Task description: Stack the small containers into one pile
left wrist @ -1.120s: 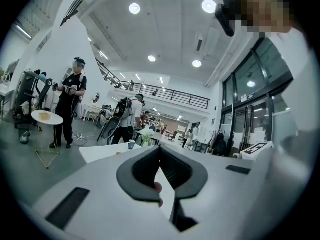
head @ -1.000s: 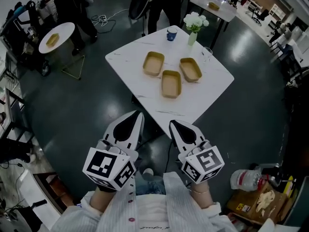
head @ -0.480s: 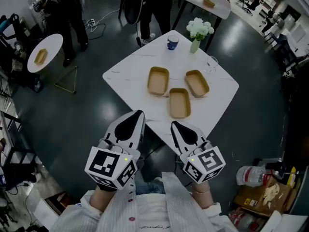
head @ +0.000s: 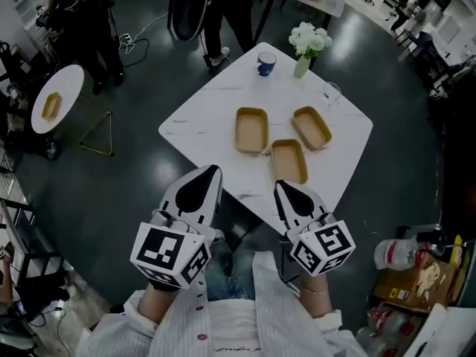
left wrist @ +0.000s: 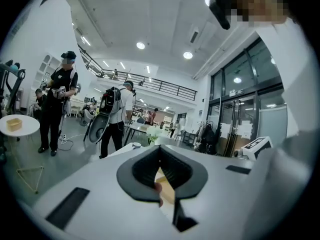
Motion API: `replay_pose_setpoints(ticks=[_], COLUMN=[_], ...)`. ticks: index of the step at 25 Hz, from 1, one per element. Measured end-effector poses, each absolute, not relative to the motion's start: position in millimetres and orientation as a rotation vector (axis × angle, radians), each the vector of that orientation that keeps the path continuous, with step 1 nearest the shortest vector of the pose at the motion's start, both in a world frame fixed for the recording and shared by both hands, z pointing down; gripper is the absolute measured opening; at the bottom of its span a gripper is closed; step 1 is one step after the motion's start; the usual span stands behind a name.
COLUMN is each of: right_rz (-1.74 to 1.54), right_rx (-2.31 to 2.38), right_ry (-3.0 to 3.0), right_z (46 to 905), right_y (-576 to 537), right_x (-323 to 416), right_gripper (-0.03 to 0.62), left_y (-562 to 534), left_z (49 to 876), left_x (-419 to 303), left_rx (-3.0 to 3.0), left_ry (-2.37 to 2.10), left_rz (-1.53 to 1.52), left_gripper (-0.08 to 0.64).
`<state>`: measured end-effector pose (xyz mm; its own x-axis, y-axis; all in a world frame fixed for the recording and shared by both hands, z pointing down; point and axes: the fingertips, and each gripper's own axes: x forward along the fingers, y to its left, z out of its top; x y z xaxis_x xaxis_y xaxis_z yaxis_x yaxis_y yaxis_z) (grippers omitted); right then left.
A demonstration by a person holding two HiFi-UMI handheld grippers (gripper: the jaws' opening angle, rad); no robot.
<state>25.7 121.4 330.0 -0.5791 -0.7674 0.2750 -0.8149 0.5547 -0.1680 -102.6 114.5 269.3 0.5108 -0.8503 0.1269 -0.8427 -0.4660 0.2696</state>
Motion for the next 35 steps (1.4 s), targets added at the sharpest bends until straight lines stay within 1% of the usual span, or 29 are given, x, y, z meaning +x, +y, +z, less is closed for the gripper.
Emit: replay_pose_setpoints(ticks=[6,18,35], right_rz=[0.434,0.491,0.561], right_rx=[1.416,1.483,1.630], right_ry=[-2.563,-2.494,-2.403], right_z=[335,351,348], right_y=[115,83,-18], right_x=[30,53,127], right_gripper=[0.011,0.011,0.011], left_y=[104,67,-56], left_z=[277,289,277], left_x=[-106,-90,7], left_rx=[2.473,2.490,2.596], left_ry=[-1.378,-1.316,-1.122], left_rz=[-0.011,0.027,0.085], left_gripper=[0.017,0.017,0.017])
